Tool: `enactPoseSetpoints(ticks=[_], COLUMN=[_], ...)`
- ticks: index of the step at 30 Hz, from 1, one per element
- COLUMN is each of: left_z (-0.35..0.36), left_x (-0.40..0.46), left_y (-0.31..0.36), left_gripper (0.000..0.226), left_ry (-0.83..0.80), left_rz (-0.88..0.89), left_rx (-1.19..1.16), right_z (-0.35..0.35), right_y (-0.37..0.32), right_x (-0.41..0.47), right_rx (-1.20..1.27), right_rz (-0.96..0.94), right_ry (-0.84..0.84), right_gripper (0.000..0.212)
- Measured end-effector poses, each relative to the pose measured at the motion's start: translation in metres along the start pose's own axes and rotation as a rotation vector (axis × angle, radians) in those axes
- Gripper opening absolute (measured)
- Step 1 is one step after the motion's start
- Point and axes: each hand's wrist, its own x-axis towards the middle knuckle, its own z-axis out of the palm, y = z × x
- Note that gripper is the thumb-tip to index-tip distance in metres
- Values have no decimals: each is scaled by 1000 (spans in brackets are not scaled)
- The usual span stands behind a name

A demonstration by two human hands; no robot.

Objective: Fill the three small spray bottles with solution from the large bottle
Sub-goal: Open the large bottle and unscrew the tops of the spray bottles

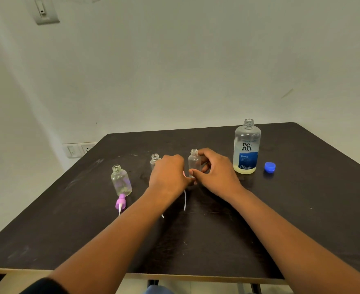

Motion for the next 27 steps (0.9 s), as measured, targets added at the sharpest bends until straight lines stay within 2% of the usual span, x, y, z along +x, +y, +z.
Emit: enactPoseSetpoints(ticks=[19, 27], left_z=[1, -4], left_x=[-5, -9], left_y=[0, -5], left_gripper=[32, 42], left_ry=[37, 55], left_rz=[42, 34], left_rx=[58, 47], right_z=[1, 1], right_y=[3, 6], right_x=[0, 0], right_rx=[-17, -5], right_rz=[-3, 3], right_ry=[-12, -13], right_gripper=[53, 52])
